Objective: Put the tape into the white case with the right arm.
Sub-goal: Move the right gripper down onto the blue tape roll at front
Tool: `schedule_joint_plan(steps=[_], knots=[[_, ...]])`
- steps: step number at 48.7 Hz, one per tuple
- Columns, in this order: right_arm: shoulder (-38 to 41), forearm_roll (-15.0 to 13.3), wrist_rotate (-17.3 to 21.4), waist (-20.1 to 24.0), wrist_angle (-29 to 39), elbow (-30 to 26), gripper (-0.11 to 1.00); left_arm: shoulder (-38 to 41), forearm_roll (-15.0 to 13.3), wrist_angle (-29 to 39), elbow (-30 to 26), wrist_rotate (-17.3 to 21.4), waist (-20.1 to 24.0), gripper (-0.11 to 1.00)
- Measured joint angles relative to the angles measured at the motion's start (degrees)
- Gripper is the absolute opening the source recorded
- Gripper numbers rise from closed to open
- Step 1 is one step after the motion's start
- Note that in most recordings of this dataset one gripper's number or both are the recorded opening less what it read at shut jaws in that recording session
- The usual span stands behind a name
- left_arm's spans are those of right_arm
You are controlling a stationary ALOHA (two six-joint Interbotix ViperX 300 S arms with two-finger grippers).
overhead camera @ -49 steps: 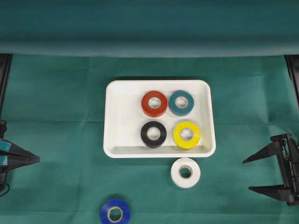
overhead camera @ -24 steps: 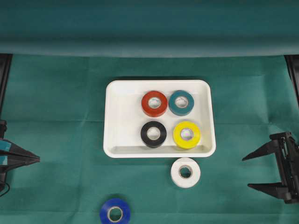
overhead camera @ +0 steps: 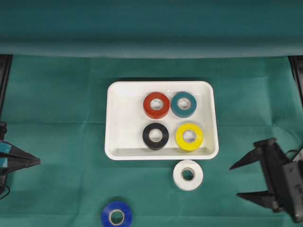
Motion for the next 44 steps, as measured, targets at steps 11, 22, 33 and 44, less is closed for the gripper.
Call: schedule_joint_plan(steps=[11, 22, 33, 44], knots=[[10.9, 0.0, -0.09, 1.23, -1.49, -8.0, 0.64, 0.0, 0.0, 0.0, 0.09, 0.0, 0.09, 0.0], [22.06, 0.0, -0.18, 2.02, -1.76, -17.49, 0.64, 0.0, 0.0, -0.62, 0.53, 0.0, 0.09, 0.0], [30.5, -0.09, -0.18, 2.55, -1.76, -26.54, 0.64, 0.0, 0.0, -1.76, 1.49, 0.0, 0.09, 0.0], [37.97, -0.09, -0.18, 3.69, -1.85, -34.98, 0.64, 0.0, 0.0, -2.02, 1.58, 0.0, 0.0, 0.0]])
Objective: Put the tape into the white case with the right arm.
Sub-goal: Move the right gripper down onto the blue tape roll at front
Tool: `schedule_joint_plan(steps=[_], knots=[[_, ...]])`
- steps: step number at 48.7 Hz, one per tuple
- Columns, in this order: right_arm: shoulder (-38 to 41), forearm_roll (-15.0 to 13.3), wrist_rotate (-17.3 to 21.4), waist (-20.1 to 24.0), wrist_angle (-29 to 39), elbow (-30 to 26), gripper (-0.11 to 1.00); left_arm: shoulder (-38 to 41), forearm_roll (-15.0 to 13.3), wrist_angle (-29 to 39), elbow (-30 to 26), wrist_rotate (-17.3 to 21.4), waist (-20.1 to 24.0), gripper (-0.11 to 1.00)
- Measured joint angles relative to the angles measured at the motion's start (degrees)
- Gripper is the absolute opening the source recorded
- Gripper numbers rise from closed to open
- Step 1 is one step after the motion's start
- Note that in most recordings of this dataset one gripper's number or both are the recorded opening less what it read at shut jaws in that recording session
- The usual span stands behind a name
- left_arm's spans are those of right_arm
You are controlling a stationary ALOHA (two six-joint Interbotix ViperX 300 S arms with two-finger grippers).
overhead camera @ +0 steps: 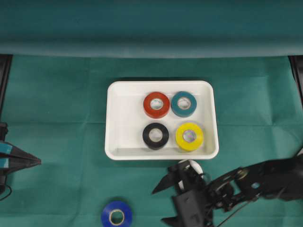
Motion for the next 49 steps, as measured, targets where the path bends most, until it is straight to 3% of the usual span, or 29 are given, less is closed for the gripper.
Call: schedule_joint_plan(steps=[29, 39, 49], knots=[[10.02, 0.62, 5.19, 2.29, 4.92, -13.27, 0.64, 0.0, 0.0, -0.09, 0.09, -0.09, 0.09, 0.0], [13.8, 3.87, 5.27, 2.46, 5.71, -16.0, 0.63, 0.0, 0.0, -0.09, 0.18, -0.09, 0.0, 0.0], [16.79, 4.83, 5.19, 3.16, 9.14, -18.37, 0.57, 0.0, 0.0, -0.09, 0.18, -0.09, 0.09, 0.0]])
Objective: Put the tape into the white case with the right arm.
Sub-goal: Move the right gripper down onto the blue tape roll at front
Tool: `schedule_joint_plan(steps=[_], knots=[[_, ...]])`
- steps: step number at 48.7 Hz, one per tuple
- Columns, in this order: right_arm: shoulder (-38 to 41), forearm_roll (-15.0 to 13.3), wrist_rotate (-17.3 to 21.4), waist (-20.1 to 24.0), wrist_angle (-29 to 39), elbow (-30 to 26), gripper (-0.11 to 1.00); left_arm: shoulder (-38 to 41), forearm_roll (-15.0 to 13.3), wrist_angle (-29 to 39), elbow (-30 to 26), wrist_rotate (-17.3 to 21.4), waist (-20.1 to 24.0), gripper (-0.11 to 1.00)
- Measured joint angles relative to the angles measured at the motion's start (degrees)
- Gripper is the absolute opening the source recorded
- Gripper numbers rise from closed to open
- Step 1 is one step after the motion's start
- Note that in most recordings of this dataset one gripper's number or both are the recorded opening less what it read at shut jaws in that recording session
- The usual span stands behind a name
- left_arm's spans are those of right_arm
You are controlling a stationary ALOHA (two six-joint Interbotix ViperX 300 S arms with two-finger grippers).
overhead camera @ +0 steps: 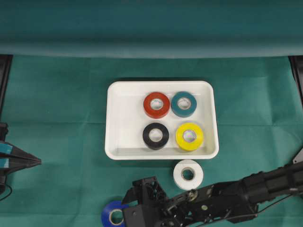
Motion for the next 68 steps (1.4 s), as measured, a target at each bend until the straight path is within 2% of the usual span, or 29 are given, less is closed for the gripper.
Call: schedule_joint_plan(steps=[7, 24, 35, 42, 52, 68], knots=[[1.85, 0.26, 0.09, 1.49, 1.67, -1.93, 0.52, 0.0, 0.0, 0.0, 0.0, 0.0, -0.09, 0.0], [4.83, 0.62, 0.0, 2.72, 5.71, -5.98, 0.52, 0.0, 0.0, 0.0, -0.09, 0.0, 0.0, 0.0], [6.68, 2.37, 0.0, 2.72, 5.98, -7.82, 0.5, 0.0, 0.09, 0.0, 0.0, 0.09, -0.09, 0.0], [7.56, 2.72, 0.0, 2.9, 6.59, -8.96, 0.39, 0.0, 0.0, 0.0, 0.0, 0.0, -0.09, 0.0], [7.65, 2.81, 0.0, 3.08, 8.7, -9.84, 0.09, 0.0, 0.0, 0.0, 0.0, 0.0, 0.0, 0.0], [7.65, 2.81, -0.18, 3.08, 10.99, -10.37, 0.04, 0.0, 0.0, 0.0, -0.09, 0.09, -0.09, 0.0]])
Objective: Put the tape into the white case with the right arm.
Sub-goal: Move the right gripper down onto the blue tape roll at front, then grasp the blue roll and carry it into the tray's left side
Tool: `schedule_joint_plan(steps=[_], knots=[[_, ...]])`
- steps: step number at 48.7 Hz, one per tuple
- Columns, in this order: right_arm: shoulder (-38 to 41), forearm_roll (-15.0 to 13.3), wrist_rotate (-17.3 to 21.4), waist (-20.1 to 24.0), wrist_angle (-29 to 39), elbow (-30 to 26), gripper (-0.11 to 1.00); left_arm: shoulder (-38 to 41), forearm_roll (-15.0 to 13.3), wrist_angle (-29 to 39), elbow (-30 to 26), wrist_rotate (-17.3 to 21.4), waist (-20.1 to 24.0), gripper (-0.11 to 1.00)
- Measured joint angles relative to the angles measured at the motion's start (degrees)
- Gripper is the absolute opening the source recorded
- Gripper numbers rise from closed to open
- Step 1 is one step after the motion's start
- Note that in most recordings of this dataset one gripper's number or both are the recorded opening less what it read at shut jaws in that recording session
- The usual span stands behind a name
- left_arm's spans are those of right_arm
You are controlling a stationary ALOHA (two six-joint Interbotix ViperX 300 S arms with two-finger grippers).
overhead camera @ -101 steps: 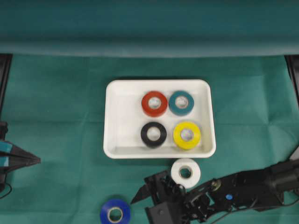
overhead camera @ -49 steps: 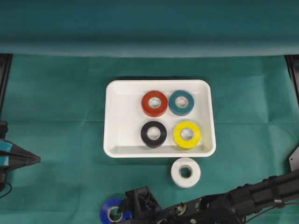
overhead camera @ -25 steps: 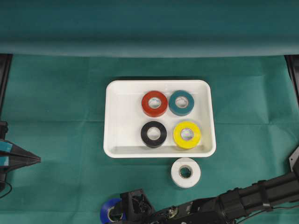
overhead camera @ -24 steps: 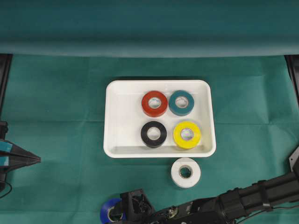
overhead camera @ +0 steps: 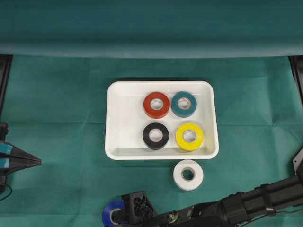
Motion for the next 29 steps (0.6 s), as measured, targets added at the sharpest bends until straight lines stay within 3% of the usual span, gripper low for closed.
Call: schedule_joint_plan(steps=[29], knots=[[-0.97, 0.0, -0.26, 0.0, 3.16, -0.09, 0.03, 0.0, 0.0, 0.0, 0.09, 0.0, 0.09, 0.0]])
